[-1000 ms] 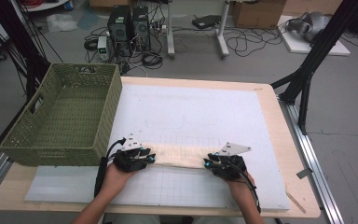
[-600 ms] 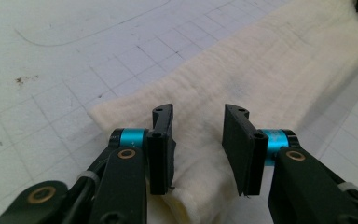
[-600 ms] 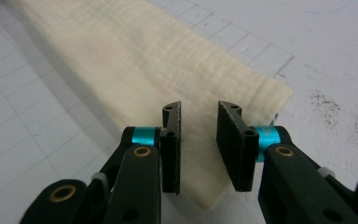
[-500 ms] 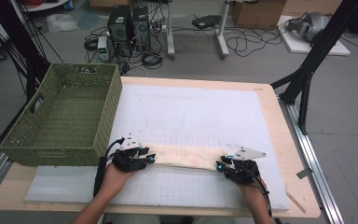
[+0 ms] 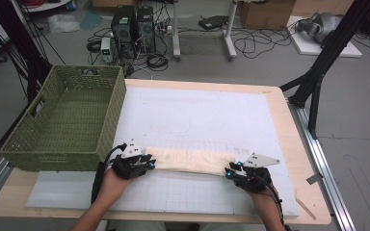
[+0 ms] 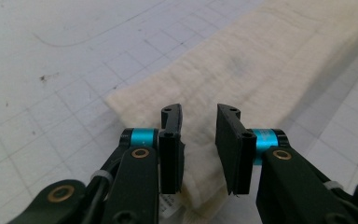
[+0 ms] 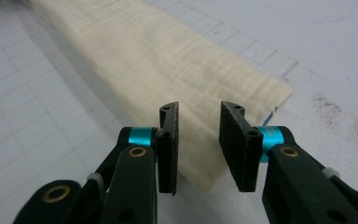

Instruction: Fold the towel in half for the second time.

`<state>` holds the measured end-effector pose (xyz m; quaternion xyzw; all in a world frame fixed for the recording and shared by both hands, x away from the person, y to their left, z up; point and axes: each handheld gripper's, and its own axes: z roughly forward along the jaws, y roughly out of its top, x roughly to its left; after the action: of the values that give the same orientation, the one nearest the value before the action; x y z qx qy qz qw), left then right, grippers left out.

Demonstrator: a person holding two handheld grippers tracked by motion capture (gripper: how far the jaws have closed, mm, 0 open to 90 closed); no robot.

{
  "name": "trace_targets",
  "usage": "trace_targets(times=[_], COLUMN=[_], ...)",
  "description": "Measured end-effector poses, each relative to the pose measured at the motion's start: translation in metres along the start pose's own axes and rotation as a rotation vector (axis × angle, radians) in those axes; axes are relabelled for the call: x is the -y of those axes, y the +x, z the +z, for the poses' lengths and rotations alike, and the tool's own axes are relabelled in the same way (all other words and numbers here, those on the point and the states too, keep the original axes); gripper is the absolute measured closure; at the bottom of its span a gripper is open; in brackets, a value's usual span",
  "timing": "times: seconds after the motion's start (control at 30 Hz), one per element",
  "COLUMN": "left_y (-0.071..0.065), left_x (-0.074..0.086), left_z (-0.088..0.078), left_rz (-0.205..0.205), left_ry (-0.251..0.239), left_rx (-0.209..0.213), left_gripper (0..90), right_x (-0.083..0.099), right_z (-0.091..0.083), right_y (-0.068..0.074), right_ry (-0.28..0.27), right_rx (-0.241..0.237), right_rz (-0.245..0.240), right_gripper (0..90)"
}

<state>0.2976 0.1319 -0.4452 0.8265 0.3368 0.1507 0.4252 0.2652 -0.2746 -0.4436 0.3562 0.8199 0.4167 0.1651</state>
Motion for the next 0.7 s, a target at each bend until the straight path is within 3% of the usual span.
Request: trace_targets(times=[0.2, 0.37, 0.5, 0.6, 0.7], left_y=[-0.001, 0.0, 0.004, 0.009, 0.011], left_x=[0.004, 0.006, 0.006, 0.006, 0.002], left_z=[-0.002, -0.003, -0.006, -0.01, -0.018], left_rz=[0.023, 0.018, -0.02, -0.083, -0.097], left_ry=[-0.002, -0.009, -0.025, -0.05, -0.099], left_rx=[-0.004, -0.009, 0.007, 0.035, 0.038], left_gripper=[70.5, 69.2, 64.0, 59.6, 59.6], right_x=[0.003, 0.004, 0.003, 0.001, -0.002], right_z=[0.003, 0.002, 0.001, -0.001, -0.005], right_y=[-0.001, 0.001, 0.002, 0.003, 0.004], right_ry=[0.018, 0.024, 0.025, 0.015, -0.009], right_rx=[-0.011, 0.001, -0.002, 0.0, -0.002], right_rz=[0.005, -0.012, -0.007, -0.008, -0.004], right_gripper=[68.3, 67.8, 65.1, 63.0, 61.9])
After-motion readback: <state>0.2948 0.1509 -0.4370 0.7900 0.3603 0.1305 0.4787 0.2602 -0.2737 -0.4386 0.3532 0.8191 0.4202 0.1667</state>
